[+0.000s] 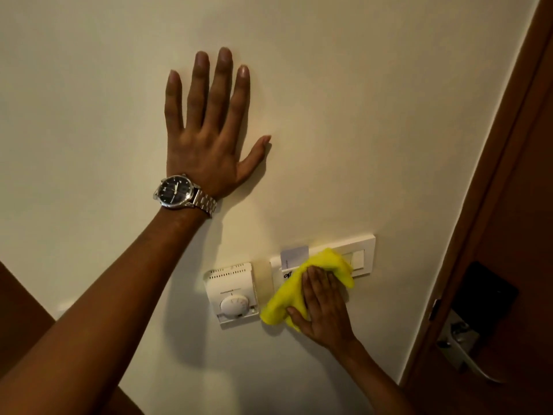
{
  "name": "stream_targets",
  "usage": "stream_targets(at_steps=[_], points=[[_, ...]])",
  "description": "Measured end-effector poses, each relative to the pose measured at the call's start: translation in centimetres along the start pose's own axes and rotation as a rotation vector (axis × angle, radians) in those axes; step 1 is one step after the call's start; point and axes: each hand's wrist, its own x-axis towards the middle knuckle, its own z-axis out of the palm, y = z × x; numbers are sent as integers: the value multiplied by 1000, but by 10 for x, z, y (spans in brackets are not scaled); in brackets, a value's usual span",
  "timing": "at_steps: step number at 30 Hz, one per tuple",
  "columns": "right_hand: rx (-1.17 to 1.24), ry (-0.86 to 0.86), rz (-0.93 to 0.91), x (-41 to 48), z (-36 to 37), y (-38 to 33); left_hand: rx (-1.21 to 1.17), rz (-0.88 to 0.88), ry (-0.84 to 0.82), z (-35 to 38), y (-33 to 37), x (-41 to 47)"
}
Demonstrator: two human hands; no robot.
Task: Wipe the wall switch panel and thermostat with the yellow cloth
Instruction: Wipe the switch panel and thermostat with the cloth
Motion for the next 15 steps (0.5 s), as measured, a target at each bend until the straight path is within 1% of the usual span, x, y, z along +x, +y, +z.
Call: stream_targets(at_steps=[2, 4, 6, 7, 12, 15], points=[[26, 11, 59, 6, 2, -5, 12, -9, 6, 2, -1, 2], [25, -23, 35, -7, -2, -3, -8, -13, -6, 0, -1, 2], [10, -45, -41, -19, -7, 2, -3, -8, -14, -2, -1, 1], [4, -49, -49, -18, -8, 4, -6, -12, -11, -2, 0, 0], [52, -14, 1, 17, -3, -1, 0, -5, 8, 2, 0, 0], [12, -27, -39, -5, 0, 4, -14, -8, -9, 0, -1, 1]])
